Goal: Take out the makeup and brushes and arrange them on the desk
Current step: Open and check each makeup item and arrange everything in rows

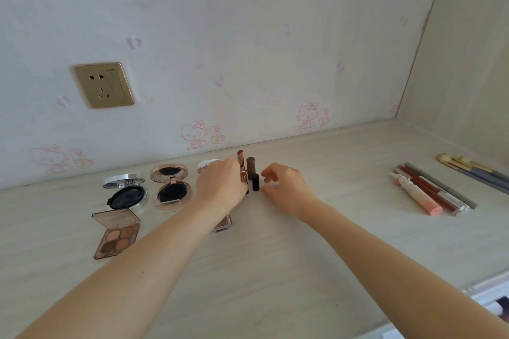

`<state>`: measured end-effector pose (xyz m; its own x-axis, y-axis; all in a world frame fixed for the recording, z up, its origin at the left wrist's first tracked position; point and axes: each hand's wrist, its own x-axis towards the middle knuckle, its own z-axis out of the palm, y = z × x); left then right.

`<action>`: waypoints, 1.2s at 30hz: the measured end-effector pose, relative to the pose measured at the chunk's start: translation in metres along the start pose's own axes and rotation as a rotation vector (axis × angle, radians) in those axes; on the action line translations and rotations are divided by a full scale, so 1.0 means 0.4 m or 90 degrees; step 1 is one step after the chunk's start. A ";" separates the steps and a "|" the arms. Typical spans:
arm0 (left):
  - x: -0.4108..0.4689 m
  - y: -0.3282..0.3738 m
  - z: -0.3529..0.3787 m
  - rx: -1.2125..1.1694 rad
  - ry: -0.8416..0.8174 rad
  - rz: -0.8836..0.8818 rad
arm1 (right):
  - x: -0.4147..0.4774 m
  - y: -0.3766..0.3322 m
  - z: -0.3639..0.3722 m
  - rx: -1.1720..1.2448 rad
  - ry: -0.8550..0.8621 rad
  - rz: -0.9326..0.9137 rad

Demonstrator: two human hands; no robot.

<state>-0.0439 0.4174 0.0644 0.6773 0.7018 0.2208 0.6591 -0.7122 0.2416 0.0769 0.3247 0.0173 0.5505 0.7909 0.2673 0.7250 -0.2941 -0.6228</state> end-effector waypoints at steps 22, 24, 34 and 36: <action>-0.178 0.132 0.015 -0.055 0.088 0.267 | -0.293 0.027 -0.224 -0.307 -0.010 -0.037; -0.180 0.170 0.045 -0.054 0.061 0.288 | -0.320 0.056 -0.253 -0.325 -0.005 -0.018; -0.136 0.396 0.166 -0.175 -0.048 0.336 | -0.407 0.212 -0.404 -0.385 0.098 0.092; -0.110 0.436 0.188 -0.188 -0.065 0.336 | -0.409 0.244 -0.421 -0.374 0.144 0.116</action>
<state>0.0660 0.2609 0.0259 0.9251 0.2397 0.2945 0.1173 -0.9181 0.3787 0.1273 0.0764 0.0365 0.7131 0.5868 0.3836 0.6817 -0.7080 -0.1844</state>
